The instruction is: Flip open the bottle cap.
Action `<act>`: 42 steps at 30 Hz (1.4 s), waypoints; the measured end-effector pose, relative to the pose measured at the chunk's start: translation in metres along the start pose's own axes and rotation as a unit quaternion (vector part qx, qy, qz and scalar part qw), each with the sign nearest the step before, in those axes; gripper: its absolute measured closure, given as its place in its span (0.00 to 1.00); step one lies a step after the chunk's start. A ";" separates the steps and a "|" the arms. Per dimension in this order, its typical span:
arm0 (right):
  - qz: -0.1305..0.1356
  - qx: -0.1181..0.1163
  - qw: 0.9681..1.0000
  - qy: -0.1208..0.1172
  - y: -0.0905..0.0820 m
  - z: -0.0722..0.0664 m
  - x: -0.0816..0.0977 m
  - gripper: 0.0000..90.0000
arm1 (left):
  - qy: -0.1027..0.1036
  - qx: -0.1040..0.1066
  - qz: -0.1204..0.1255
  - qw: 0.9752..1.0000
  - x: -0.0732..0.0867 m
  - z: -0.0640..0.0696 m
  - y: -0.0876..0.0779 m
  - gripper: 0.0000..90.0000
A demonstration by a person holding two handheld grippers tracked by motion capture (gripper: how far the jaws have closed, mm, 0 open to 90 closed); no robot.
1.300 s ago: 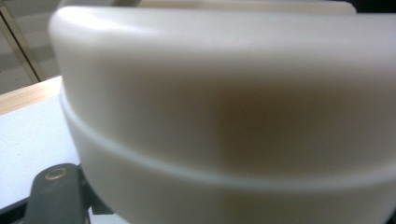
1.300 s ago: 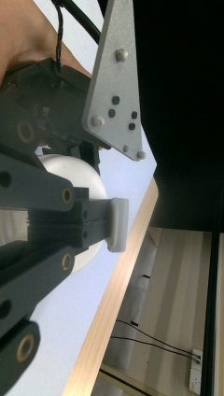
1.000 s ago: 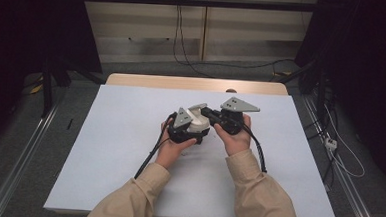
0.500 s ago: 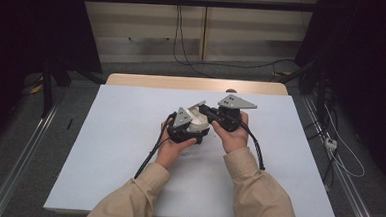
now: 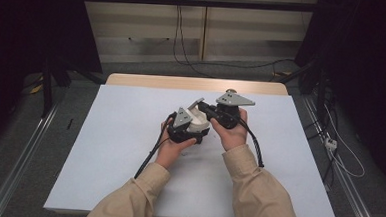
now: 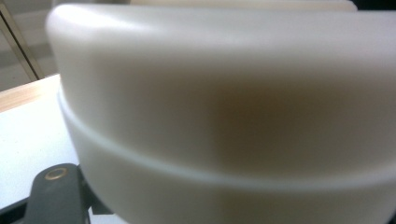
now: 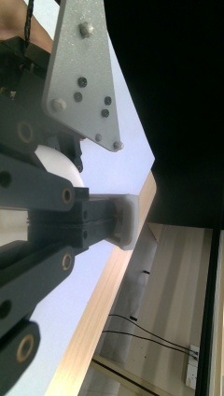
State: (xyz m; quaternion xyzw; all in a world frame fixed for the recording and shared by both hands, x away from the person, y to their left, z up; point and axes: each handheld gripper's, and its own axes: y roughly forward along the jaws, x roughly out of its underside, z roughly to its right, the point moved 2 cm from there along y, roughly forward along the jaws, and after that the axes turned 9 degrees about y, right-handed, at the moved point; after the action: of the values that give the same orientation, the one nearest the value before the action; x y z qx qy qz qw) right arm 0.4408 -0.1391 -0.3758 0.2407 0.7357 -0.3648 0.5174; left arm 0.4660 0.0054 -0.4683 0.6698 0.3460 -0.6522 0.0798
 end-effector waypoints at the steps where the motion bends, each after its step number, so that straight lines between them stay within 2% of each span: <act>1: 0.000 0.000 1.000 -0.001 0.000 0.000 0.000 1.00 | -0.002 0.000 0.002 1.000 0.000 0.000 0.000 0.21; 20: 0.000 0.003 1.000 -0.006 0.007 -0.001 -0.006 1.00 | 0.003 -0.001 -0.001 1.000 0.000 0.000 0.000 0.21; 42: 0.001 0.001 1.000 -0.001 0.015 -0.001 -0.011 1.00 | -0.003 -0.002 -0.001 1.000 0.000 0.000 0.001 0.21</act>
State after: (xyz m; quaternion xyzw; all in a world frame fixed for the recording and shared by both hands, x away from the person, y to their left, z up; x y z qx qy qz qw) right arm 0.4552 -0.1292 -0.3698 0.2419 0.7348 -0.3648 0.5181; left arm 0.4666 0.0052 -0.4684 0.6673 0.3473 -0.6538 0.0814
